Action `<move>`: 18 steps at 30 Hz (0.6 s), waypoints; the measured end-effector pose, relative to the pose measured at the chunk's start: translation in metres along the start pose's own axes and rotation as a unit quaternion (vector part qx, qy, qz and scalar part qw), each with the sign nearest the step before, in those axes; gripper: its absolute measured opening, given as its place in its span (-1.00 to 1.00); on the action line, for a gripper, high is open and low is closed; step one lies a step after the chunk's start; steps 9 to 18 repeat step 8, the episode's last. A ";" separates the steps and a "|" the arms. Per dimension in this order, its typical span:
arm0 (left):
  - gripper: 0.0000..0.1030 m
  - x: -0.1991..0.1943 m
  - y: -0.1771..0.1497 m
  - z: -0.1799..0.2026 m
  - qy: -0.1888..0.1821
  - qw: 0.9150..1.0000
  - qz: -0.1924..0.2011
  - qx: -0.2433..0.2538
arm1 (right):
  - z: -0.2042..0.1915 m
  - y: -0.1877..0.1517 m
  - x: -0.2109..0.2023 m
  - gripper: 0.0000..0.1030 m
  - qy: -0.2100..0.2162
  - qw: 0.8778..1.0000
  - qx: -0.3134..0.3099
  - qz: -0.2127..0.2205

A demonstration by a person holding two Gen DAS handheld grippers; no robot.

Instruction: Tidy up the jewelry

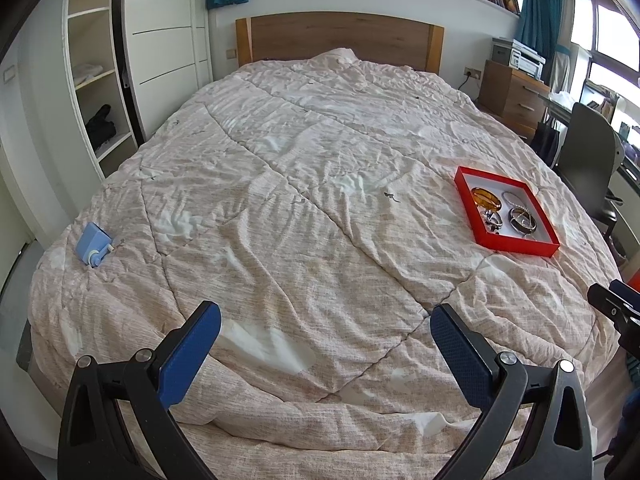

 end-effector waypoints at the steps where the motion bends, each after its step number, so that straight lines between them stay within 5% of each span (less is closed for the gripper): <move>1: 0.99 0.000 0.000 0.000 0.000 1.000 0.000 0.000 | 0.000 0.001 0.000 0.28 0.000 1.000 -0.001 0.001; 18: 0.99 -0.001 0.000 0.000 -0.001 1.000 0.001 0.000 | 0.000 0.000 0.000 0.28 0.000 1.000 -0.001 0.000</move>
Point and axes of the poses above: each gripper's, at about its wrist camera, not at the fingertips, and x roughly the way its jaws point, z to its right, y to its top, the point moved 5 cm from there along x, roughly the way its jaws point, and after that the axes turned 6 degrees about y, right-handed, at the moved point
